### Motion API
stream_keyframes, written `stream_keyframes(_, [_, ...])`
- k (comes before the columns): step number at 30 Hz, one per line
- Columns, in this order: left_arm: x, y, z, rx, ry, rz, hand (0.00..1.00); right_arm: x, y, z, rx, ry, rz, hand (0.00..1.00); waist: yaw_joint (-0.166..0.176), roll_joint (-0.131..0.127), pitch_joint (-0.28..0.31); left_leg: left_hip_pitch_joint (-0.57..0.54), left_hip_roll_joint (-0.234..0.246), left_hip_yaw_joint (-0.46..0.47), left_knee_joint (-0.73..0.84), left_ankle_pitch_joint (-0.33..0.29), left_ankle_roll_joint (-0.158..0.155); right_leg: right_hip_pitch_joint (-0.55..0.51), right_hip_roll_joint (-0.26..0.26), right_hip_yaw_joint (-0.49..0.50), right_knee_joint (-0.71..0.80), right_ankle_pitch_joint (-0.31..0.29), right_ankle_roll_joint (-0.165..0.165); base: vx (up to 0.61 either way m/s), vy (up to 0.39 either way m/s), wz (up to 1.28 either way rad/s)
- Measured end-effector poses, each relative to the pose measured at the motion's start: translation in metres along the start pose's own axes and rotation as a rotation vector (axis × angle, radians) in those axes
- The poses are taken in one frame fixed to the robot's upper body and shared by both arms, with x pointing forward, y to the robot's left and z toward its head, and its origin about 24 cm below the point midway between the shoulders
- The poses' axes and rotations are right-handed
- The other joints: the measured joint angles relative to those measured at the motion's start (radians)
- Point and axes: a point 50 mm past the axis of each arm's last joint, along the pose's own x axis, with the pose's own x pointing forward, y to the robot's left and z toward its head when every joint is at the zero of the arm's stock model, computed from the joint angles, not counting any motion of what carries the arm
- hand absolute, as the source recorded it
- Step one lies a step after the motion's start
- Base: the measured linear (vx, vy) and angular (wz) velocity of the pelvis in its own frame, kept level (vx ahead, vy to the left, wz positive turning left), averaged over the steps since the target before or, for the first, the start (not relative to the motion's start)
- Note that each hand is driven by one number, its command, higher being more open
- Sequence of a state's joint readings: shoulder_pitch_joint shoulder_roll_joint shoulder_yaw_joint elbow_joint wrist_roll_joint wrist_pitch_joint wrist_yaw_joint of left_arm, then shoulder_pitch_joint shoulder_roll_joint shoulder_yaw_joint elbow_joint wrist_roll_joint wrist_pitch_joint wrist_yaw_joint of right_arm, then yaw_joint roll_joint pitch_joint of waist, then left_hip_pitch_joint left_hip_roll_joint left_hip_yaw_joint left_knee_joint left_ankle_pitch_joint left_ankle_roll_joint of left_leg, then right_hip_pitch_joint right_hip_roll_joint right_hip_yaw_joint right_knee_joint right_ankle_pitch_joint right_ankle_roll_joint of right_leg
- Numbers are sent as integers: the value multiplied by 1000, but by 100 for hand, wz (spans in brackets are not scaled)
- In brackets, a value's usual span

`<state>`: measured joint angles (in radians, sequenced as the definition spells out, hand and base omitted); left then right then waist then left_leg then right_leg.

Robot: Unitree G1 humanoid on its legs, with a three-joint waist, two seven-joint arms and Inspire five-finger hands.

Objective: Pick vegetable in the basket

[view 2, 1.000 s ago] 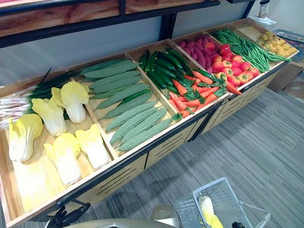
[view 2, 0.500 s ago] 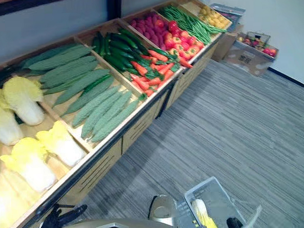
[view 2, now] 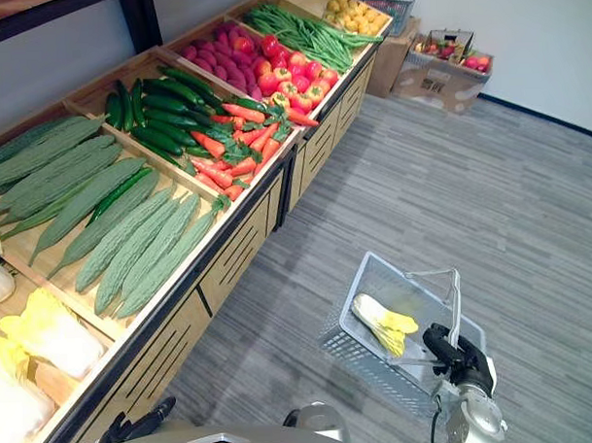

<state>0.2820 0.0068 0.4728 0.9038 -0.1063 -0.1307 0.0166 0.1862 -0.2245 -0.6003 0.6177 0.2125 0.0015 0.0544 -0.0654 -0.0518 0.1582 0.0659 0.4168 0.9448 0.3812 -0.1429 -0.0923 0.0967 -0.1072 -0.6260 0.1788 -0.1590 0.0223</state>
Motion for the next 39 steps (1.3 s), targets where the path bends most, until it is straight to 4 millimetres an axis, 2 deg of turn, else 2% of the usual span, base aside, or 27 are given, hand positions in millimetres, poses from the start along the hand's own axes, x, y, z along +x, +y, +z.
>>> stream_keyframes(2, [0, 0, -1, 2, 7, 2, 100, -1, -2, 0, 0, -8, -4, 0, -16, -4, 3, 18, -29, 13, -42, 17, 6, 34, 12, 1, -79, 48, 2, 78, 17, -11])
stream_keyframes(4, [0, 0, -1, 11, 9, -2, 100, -1, -2, 0, -1, -7, -6, 0, -22, -2, 6, 40, -48, 10, -55, 21, 12, 58, 12, 11, -114, 61, 9, 51, 53, -13])
stream_keyframes(5, [0, -2, -1, 20, 9, -10, 100, -2, -3, -2, -5, 0, -7, 0, -22, 0, 10, 52, -55, -18, -50, 21, 12, 69, 13, 26, -128, 65, 13, 46, 62, -36])
stream_keyframes(7, [0, -3, -2, 30, 11, -15, 100, -2, 0, -4, -12, 7, 5, 0, -16, 10, 12, 38, -28, -132, 78, 23, 15, 93, 11, 75, -139, 66, 13, 25, 29, -73])
stream_keyframes(8, [-2, -7, -10, -17, 55, -35, 100, 1, 8, 0, -17, -4, 28, 0, 0, 8, 17, -14, -39, -308, 165, -29, 13, 101, 0, 148, -137, 66, 13, 65, 94, -105])
stream_keyframes(9, [-1, -9, -12, -46, 73, -48, 100, 2, 10, 1, -17, -7, 33, 0, 10, 15, 18, -24, -71, -397, 140, -69, 4, 93, -5, 176, -129, 66, 13, 83, 197, -144])
stream_keyframes(10, [-1, -10, -14, -82, 98, -56, 100, 5, 18, 1, -22, 3, 55, 0, 24, 20, 21, -43, -141, -558, 88, -118, 11, 73, -3, 239, -112, 65, 12, 83, 233, -138])
stream_keyframes(11, [-2, -10, -16, -113, 111, -57, 100, 7, 25, 0, -25, 13, 71, 0, 44, 21, 22, -49, -200, -674, 42, -141, 17, 47, 2, 294, -88, 62, 9, 48, 260, -184])
stream_keyframes(12, [-2, -11, -18, -137, 127, -64, 100, 8, 30, 1, -29, 10, 82, 0, 64, 30, 27, -46, -272, -832, -25, -141, 12, 12, 18, 369, -44, 49, 15, 27, 276, -165])
stream_keyframes(13, [-3, -12, -19, -143, 132, -66, 100, 10, 34, 4, -25, 1, 86, 0, 72, 44, 33, -34, -293, -898, -51, -131, 17, -5, 34, 408, -14, 40, 16, 41, 281, -166])
stream_keyframes(14, [-2, -5, -19, -160, 137, -61, 100, 8, 39, -1, -19, 15, 97, 0, 76, 27, 43, 5, -300, -906, -48, -130, 11, -31, 46, 469, 29, 23, 18, 53, 170, -122])
stream_keyframes(15, [-2, 0, -18, -178, 130, -55, 100, 7, 36, -1, -26, 16, 96, 0, 70, -1, 48, -6, -310, -945, 10, -130, 11, -35, 48, 516, 40, 12, 25, 33, 47, -100])
stream_keyframes(17, [-1, -1, -16, -180, 125, -60, 100, 9, 26, 7, -53, -9, 79, 0, 75, 0, 52, -21, -314, -990, 84, -131, 10, -44, 64, 577, 48, 13, 24, -25, -17, -78])
stream_keyframes(20, [-3, -8, -20, -155, 132, -45, 100, 11, 16, 30, -102, -86, 77, 0, 60, 33, 43, 20, -291, -975, 57, -130, 11, -61, 98, 664, 49, 27, 13, -22, -21, -99])
stream_keyframes(21, [-3, -12, -20, -105, 128, -61, 100, 11, 10, 39, -123, -113, 71, 0, 56, 59, 36, 43, -282, -960, 21, -129, 13, -67, 114, 698, 48, 35, 10, 12, 3, -81])
stream_keyframes(23, [-4, -18, -20, -21, 112, -92, 100, 12, 4, 46, -143, -131, 63, 0, 34, 76, 31, 70, -283, -945, -28, -115, 17, -79, 119, 727, 53, 39, 9, 25, -9, -63])
stream_keyframes(24, [-4, -23, -19, 52, 96, -120, 100, 11, -4, 47, -143, -132, 37, 0, 22, 98, 20, 100, -287, -927, -71, -99, 18, -83, 121, 752, 64, 40, 9, 18, -11, -48])
stream_keyframes(26, [-4, -31, -14, 87, 52, -142, 100, 9, -10, 43, -142, -123, 10, 0, 6, 117, 9, 130, -293, -911, -112, -86, 18, -84, 122, 775, 67, 39, 9, 6, 7, -41])
stream_keyframes(30, [2, -45, 11, 91, -61, -169, 100, 7, -15, 39, -126, -114, -26, 0, 1, 120, 7, 162, -306, -900, -198, -80, 27, -127, 131, 829, 84, 48, 22, -50, 32, -41])
stream_keyframes(32, [3, -48, 16, 107, -77, -183, 100, 4, -21, 34, -134, -96, -42, 0, -6, 114, 5, 172, -315, -890, -240, -84, 21, -147, 130, 842, 86, 56, 35, -76, 86, -20])
stream_keyframes(34, [3, -47, 15, 119, -72, -183, 100, 3, -21, 30, -131, -86, -43, 0, -7, 104, 4, 172, -328, -877, -258, -87, 24, -163, 125, 860, 87, 64, 47, -53, 91, -28])
stream_keyframes(36, [2, -42, 7, 158, -46, -180, 100, 1, -15, 22, -111, -66, -33, 0, -5, 86, 5, 184, -340, -836, -265, -92, 34, -169, 119, 902, 81, 82, 62, -38, 93, -48])
stream_keyframes(39, [2, -38, 7, 169, -40, -184, 100, -1, -7, 12, -90, -43, -9, 0, -2, 70, -4, 187, -357, -781, -259, -107, 42, -190, 121, 951, 78, 94, 77, -57, 94, -58])
